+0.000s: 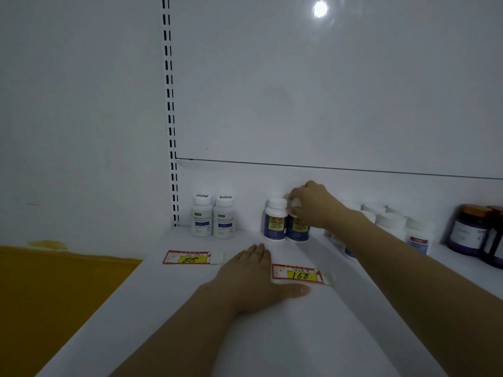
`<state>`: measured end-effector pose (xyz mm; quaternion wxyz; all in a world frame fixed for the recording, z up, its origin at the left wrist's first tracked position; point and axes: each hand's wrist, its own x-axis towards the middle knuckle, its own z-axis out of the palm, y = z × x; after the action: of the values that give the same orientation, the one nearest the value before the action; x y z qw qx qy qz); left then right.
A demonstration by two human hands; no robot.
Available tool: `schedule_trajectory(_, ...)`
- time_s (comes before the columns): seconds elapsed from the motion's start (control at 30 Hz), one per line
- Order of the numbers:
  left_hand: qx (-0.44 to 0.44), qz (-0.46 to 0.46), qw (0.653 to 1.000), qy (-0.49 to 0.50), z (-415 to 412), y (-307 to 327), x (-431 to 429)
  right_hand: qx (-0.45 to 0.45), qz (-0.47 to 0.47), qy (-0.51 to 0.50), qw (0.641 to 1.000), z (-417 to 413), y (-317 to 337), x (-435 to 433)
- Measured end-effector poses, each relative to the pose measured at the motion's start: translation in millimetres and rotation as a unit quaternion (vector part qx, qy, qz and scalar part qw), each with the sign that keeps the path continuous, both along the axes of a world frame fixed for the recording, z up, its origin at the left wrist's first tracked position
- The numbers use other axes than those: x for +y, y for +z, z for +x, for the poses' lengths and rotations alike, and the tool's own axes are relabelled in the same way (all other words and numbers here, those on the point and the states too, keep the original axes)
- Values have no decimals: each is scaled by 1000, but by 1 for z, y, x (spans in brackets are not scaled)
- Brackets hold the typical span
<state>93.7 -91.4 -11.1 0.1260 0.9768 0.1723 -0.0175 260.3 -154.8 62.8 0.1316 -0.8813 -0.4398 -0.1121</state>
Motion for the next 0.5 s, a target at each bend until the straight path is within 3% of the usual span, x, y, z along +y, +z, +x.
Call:
schedule_trajectory(0.07, 1, -2, 1000, 3, 0, 0, -1, 27, -13, -9, 1000, 1, -10, -3)
schedule_trajectory(0.3, -28, -36, 999, 11, 0, 4, -2, 76, 90, -9, 993, -3, -6, -12)
schedule_trajectory(0.43, -167, -174, 970, 21, -2, 17, -5, 124, 139, 48, 981, -18, 19, -36)
schedule_trajectory(0.5, -217, -187, 958, 18, -4, 24, -6, 139, 143, 76, 977, -30, 28, -44)
